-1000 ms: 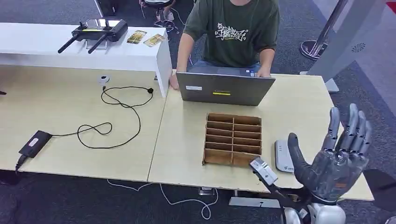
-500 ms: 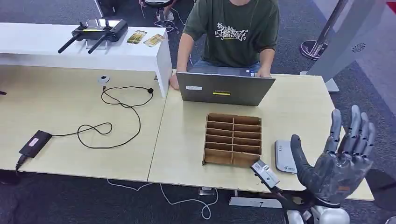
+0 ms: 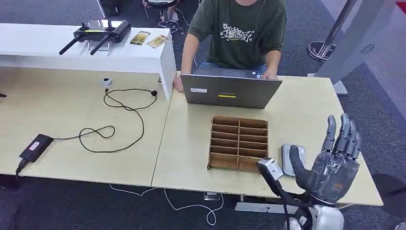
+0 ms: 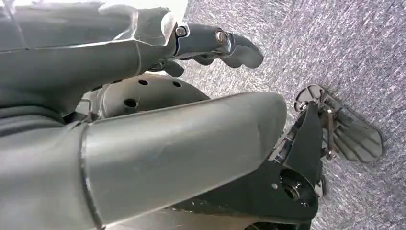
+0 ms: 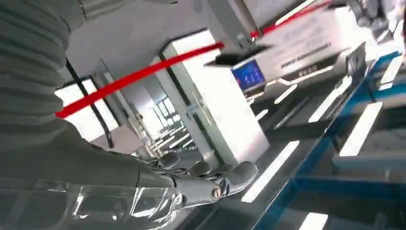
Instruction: Pass the card to the sensor for recognition and then transmit it.
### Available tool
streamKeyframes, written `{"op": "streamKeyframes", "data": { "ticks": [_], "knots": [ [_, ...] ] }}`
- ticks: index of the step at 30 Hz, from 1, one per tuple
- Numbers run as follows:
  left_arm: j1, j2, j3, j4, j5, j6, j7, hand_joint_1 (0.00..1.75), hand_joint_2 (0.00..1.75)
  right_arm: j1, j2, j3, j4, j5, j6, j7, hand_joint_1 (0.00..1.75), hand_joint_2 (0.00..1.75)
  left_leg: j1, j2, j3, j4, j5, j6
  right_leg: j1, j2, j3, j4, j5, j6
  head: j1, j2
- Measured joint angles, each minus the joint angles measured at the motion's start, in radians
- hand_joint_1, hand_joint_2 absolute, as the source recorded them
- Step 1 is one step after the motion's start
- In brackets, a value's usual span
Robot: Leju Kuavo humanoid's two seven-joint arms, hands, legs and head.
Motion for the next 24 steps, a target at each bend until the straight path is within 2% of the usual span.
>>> {"op": "streamKeyframes", "data": {
  "ticks": [4, 7, 12, 16, 24],
  "knots": [
    [0.000, 0.005, -0.003, 0.000, -0.014, 0.000, 0.014, 0.00, 0.00, -0.017, -0.086, 0.092, 0.014, 0.000, 0.100, 0.136, 0.00, 1.75, 0.000, 0.000, 0.000, 0.000, 0.000, 0.000, 0.000, 0.000, 0.000, 0.000, 0.000, 0.000, 0.000, 0.000],
    [-0.001, 0.008, -0.010, 0.000, -0.018, 0.000, 0.017, 0.00, 0.00, -0.037, -0.144, 0.161, 0.028, 0.000, 0.152, 0.195, 0.00, 1.75, 0.000, 0.000, 0.000, 0.000, 0.000, 0.000, 0.000, 0.000, 0.000, 0.000, 0.000, 0.000, 0.000, 0.000],
    [-0.003, 0.009, -0.020, 0.000, -0.024, 0.000, 0.024, 0.00, 0.00, -0.045, -0.189, 0.213, 0.053, 0.000, 0.247, 0.185, 0.00, 1.75, 0.000, 0.000, 0.000, 0.000, 0.000, 0.000, 0.000, 0.000, 0.000, 0.000, 0.000, 0.000, 0.000, 0.000],
    [-0.004, 0.009, -0.024, 0.000, -0.032, 0.000, 0.029, 0.00, 0.00, -0.055, -0.223, 0.247, 0.070, 0.000, 0.286, 0.183, 0.00, 1.75, 0.000, 0.000, 0.000, 0.000, 0.000, 0.000, 0.000, 0.000, 0.000, 0.000, 0.000, 0.000, 0.000, 0.000],
    [-0.005, 0.010, -0.037, 0.000, -0.040, 0.000, 0.035, 0.00, 0.00, -0.063, -0.239, 0.268, 0.090, 0.000, 0.354, 0.153, 0.00, 1.75, 0.000, 0.000, 0.000, 0.000, 0.000, 0.000, 0.000, 0.000, 0.000, 0.000, 0.000, 0.000, 0.000, 0.000]
  ]
}}
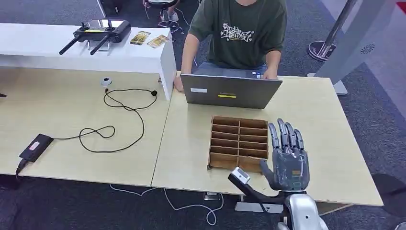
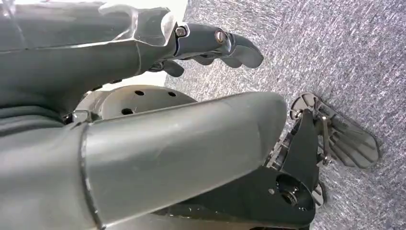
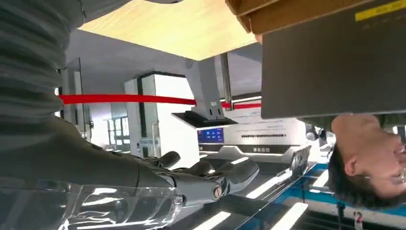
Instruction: Pass the card to the sensor for recognition and then transmit it.
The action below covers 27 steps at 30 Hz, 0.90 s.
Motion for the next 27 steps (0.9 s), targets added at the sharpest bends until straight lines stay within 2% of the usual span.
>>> {"op": "streamKeyframes", "data": {
  "ticks": [4, 19, 27],
  "knots": [
    [-0.002, 0.003, -0.008, 0.000, -0.001, 0.000, 0.003, 0.00, 0.00, 0.000, -0.008, 0.002, 0.015, 0.000, 0.046, 0.002, 0.00, 1.75, 0.000, 0.000, 0.000, 0.000, 0.000, 0.000, 0.000, 0.000, 0.000, 0.000, 0.000, 0.000, 0.000, 0.000],
    [-0.008, 0.003, -0.010, 0.000, -0.008, 0.000, 0.003, 0.00, 0.00, -0.006, -0.010, 0.014, 0.058, -0.006, 0.071, -0.024, 0.00, 1.75, 0.000, 0.000, 0.000, 0.000, 0.000, 0.000, 0.000, 0.000, 0.000, 0.000, 0.000, 0.000, 0.000, 0.000],
    [-0.012, 0.003, -0.026, 0.000, -0.025, 0.000, 0.010, 0.00, 0.00, -0.013, -0.010, 0.040, 0.138, -0.038, 0.081, -0.039, 0.00, 1.75, 0.000, 0.000, 0.000, 0.000, 0.000, 0.000, 0.000, 0.000, 0.000, 0.000, 0.000, 0.000, 0.000, 0.000]
  ]
}}
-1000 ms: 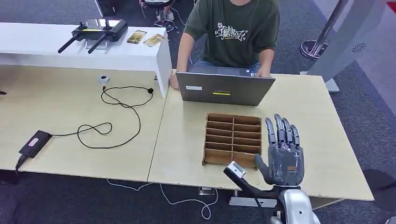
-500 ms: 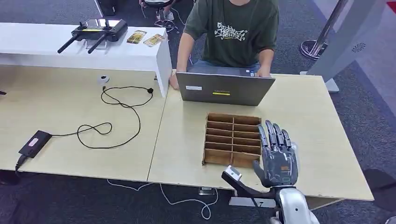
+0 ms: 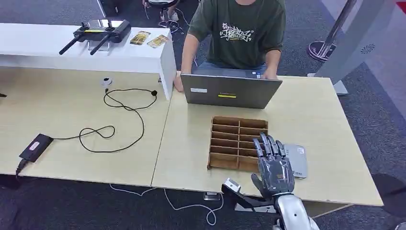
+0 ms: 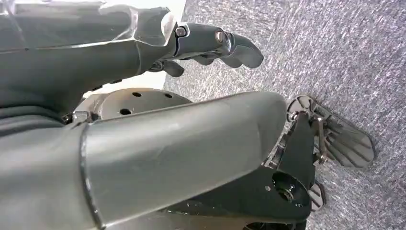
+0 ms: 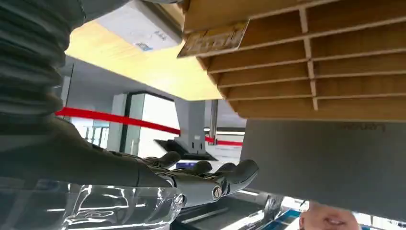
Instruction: Pass the card to the sensor for recognition and then transmit it.
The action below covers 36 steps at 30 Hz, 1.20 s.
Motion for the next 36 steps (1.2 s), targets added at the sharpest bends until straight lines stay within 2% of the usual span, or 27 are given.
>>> {"op": "streamKeyframes", "data": {
  "ticks": [7, 12, 21, 36],
  "knots": [
    [0.000, 0.000, -0.006, 0.000, 0.000, 0.000, 0.000, 0.00, 0.00, -0.009, 0.003, 0.000, 0.042, -0.019, -0.019, 0.055, 0.00, 1.75, 0.000, 0.000, 0.000, 0.000, 0.000, 0.000, 0.000, 0.000, 0.000, 0.000, 0.000, 0.000, 0.000, 0.000],
    [0.000, 0.000, -0.007, 0.000, 0.001, 0.000, 0.000, 0.00, 0.00, 0.005, 0.031, -0.008, 0.044, -0.041, -0.036, 0.105, 0.00, 1.75, 0.000, 0.000, 0.000, 0.000, 0.000, 0.000, 0.000, 0.000, 0.000, 0.000, 0.000, 0.000, 0.000, 0.000],
    [-0.001, 0.000, -0.007, 0.000, 0.004, 0.000, 0.005, 0.00, 0.00, 0.024, 0.094, -0.039, 0.028, -0.108, -0.073, 0.147, 0.00, 1.75, 0.000, 0.000, 0.000, 0.000, 0.000, 0.000, 0.000, 0.000, 0.000, 0.000, 0.000, 0.000, 0.000, 0.000],
    [-0.006, -0.007, -0.019, 0.000, -0.019, 0.000, 0.026, 0.00, 0.00, 0.041, 0.148, -0.090, 0.008, -0.143, -0.094, 0.137, 0.00, 1.75, 0.000, 0.000, 0.000, 0.000, 0.000, 0.000, 0.000, 0.000, -0.001, 0.000, 0.000, 0.000, 0.000, 0.000]
  ]
}}
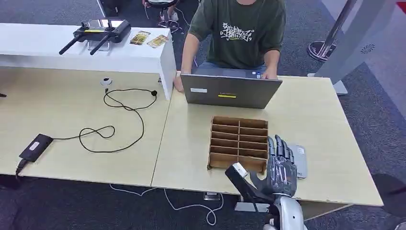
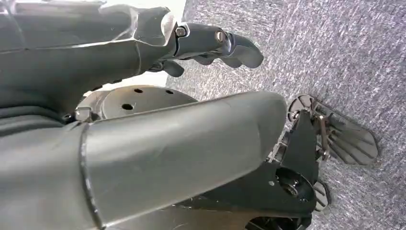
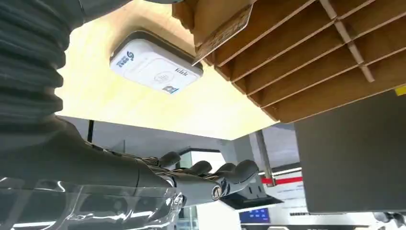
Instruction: Pass the card to the sensor for recognition and then transmit it.
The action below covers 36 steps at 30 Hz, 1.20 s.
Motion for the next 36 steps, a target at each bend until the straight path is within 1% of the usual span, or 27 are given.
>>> {"op": "streamKeyframes", "data": {
  "ticks": [9, 13, 22, 28, 36],
  "knots": [
    [-0.011, -0.002, -0.019, 0.000, -0.021, 0.000, 0.012, 0.00, 0.00, 0.002, 0.013, -0.024, 0.000, -0.008, -0.012, -0.014, 0.00, 1.75, 0.000, 0.000, 0.000, 0.000, 0.000, 0.000, 0.000, 0.000, 0.000, 0.000, 0.000, 0.000, 0.000, 0.000],
    [-0.013, -0.002, -0.023, 0.000, -0.026, 0.000, 0.016, 0.00, 0.00, 0.002, 0.019, -0.032, 0.009, -0.016, -0.011, -0.032, 0.00, 1.75, 0.000, 0.000, 0.000, 0.000, 0.000, 0.000, 0.000, 0.000, 0.000, 0.000, 0.000, 0.000, 0.000, 0.000],
    [-0.014, -0.002, -0.040, 0.000, -0.044, 0.000, 0.020, 0.00, 0.00, -0.021, 0.027, -0.062, 0.085, -0.034, -0.041, -0.056, 0.00, 1.75, 0.000, 0.000, 0.000, 0.000, 0.000, 0.000, 0.000, 0.000, 0.000, 0.000, 0.000, 0.000, 0.000, 0.000],
    [-0.014, -0.002, -0.046, 0.000, -0.053, 0.000, 0.020, 0.00, 0.00, -0.047, 0.027, -0.077, 0.145, -0.022, -0.084, -0.074, 0.00, 1.75, 0.000, 0.000, 0.000, 0.000, 0.000, 0.000, 0.000, 0.000, 0.000, 0.000, 0.000, 0.000, 0.000, 0.000],
    [-0.015, 0.000, -0.049, 0.000, -0.054, 0.000, 0.017, 0.00, 0.00, -0.066, 0.027, -0.082, 0.178, 0.036, -0.087, -0.074, 0.00, 1.75, 0.000, 0.000, 0.000, 0.000, 0.000, 0.000, 0.000, 0.000, 0.000, 0.000, 0.000, 0.000, 0.000, 0.000]
  ]
}}
